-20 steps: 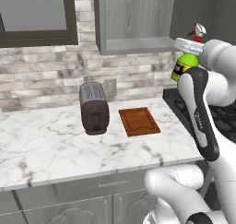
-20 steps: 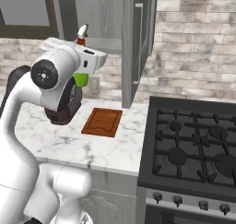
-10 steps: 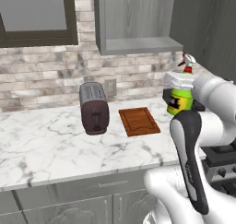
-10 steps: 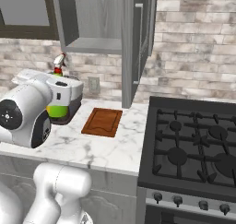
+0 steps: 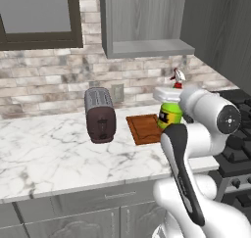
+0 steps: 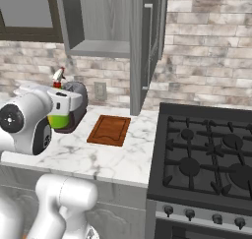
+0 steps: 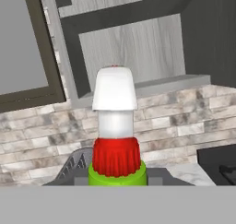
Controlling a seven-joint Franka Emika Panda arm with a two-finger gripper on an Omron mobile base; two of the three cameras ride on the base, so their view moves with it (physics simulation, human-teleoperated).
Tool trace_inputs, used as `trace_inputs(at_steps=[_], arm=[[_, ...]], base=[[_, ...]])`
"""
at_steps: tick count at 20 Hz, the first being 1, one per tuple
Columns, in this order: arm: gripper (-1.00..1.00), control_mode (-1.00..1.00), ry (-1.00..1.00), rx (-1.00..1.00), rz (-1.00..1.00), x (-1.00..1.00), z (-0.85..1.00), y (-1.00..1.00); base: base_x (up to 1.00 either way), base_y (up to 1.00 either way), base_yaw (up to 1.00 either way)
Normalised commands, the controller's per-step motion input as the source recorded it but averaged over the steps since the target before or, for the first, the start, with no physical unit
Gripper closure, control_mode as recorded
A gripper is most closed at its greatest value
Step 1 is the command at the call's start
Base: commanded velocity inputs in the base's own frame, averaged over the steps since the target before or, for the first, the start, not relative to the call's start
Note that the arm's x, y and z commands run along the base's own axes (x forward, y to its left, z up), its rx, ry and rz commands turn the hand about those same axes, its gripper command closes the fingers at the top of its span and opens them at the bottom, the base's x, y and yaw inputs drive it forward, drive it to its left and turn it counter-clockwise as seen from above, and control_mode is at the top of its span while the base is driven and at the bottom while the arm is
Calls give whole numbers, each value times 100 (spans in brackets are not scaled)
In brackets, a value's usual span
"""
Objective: Grab the spray bottle from the cabinet, then place it next to the cutting board for sanitizing. Then grab the dish brush from the countertop next to the sink and place it next to the cutting board.
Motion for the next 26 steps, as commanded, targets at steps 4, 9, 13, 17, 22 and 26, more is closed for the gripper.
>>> trace_inputs(at_steps=[4,9,13,17,22,26], arm=[[100,-100,0,0,0,49,-70,40],[100,-100,0,0,0,61,-65,33],[100,-100,-5,0,0,47,-47,28],[100,-100,-4,3,0,35,-48,21],[100,-100,4,-1,-3,41,-38,21],[100,-100,18,-4,-6,28,-4,16]], base=[[0,0,0],[0,0,0],[0,0,0],[0,0,0],[0,0,0],[0,0,0]])
